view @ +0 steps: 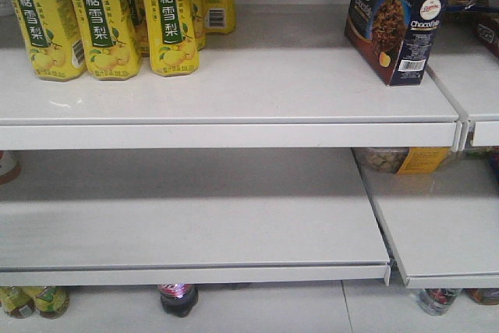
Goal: Left arm holds basket, right arm returns cookies
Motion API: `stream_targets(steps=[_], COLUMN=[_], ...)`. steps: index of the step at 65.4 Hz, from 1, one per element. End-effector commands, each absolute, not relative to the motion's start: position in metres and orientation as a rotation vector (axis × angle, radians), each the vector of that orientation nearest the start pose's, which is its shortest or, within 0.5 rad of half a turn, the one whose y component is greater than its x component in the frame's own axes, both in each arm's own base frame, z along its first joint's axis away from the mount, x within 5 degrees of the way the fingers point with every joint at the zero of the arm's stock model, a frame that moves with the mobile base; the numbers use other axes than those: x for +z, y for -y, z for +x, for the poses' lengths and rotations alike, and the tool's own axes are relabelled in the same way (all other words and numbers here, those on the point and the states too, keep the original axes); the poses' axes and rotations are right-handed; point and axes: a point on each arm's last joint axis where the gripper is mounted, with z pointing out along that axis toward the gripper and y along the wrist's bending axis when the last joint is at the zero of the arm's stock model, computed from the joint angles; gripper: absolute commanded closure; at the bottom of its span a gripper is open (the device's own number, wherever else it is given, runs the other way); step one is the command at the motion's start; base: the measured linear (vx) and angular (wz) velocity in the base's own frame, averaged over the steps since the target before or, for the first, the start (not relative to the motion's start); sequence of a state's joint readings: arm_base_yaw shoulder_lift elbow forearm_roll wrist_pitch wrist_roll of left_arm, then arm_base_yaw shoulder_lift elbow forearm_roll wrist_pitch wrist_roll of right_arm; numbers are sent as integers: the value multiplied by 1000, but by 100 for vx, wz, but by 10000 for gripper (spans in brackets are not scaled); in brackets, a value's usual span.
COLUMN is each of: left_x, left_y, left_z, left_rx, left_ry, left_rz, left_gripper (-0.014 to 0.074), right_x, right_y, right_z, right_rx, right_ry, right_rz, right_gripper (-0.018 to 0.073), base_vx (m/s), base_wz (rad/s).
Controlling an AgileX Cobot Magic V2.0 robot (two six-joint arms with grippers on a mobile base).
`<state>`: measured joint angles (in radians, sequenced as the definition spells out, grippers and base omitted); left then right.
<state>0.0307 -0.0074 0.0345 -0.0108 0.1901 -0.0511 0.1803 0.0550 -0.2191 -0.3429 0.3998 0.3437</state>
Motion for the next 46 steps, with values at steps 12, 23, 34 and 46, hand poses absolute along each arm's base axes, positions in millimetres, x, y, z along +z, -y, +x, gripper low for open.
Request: stream_targets(steps=[12,23,34,46], left_x=[205,205,205,205], left_y=[-2,-2,-2,-2], left_z=[55,55,55,55], left_rx=[6,6,6,6], left_ry=[-1556,-1556,-1556,-1556], left_rz=[-43,-43,-43,-43], left_gripper=[599,599,599,599], right_x=[262,262,262,262], right_y=[2,2,2,2], right_z=[50,50,50,50], right_rx=[49,49,49,49], right_ry=[-1629,-1629,-1629,-1629], right_rz=[-53,-53,-53,-53], right_gripper=[570,570,570,570], base_vx=[0,0,0,0], base_wz=[0,0,0,0])
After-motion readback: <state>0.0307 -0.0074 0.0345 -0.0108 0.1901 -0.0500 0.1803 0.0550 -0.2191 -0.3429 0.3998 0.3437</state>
